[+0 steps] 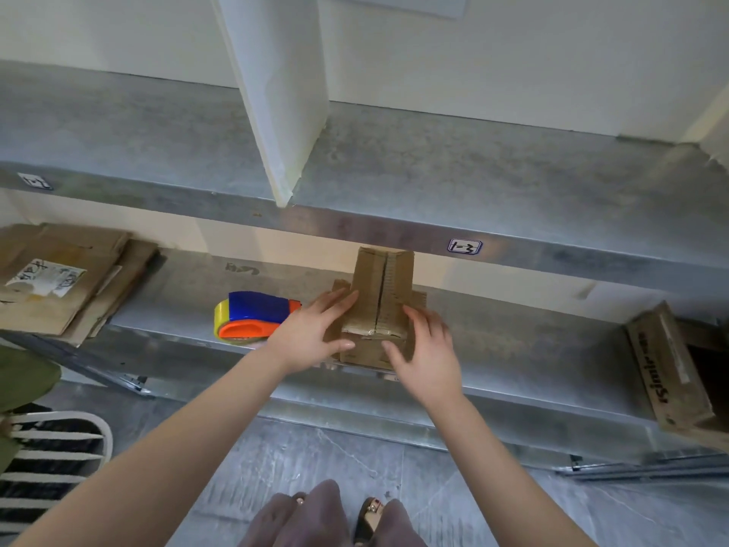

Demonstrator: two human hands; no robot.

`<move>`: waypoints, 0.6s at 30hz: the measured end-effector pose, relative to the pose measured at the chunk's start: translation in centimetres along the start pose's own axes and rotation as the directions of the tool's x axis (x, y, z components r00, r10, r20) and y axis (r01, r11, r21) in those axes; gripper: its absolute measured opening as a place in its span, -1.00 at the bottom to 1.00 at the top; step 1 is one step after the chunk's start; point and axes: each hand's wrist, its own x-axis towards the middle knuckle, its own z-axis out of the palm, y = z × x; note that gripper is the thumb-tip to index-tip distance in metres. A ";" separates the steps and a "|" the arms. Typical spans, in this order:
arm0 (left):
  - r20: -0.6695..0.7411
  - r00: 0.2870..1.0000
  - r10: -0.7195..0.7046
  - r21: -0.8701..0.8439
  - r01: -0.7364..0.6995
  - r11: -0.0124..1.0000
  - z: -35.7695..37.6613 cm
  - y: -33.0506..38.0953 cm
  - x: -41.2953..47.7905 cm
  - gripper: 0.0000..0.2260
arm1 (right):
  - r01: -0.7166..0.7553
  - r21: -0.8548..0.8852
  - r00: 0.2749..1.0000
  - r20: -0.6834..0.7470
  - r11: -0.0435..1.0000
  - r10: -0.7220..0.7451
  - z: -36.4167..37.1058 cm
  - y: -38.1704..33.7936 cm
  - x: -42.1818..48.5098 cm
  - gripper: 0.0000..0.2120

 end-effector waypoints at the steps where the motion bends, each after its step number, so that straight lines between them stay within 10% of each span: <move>1: -0.029 0.999 0.022 0.070 -0.020 0.997 -0.4 -0.5 -0.5 -0.33 | 0.045 -0.057 0.998 -0.034 0.997 -0.047 -0.2 -0.1 -0.2 -0.41; 8: -0.114 0.969 0.217 0.484 -0.137 0.864 -3.8 -6.3 -4.0 -0.48 | 0.313 -0.223 0.935 -0.097 0.923 -0.341 0.9 -5.8 -0.9 -0.53; 18: 0.001 0.993 0.117 0.465 -0.104 0.879 -5.5 -14.4 -4.9 -0.40 | 0.256 -0.150 0.966 0.076 0.955 -0.247 10.9 -15.7 1.7 -0.52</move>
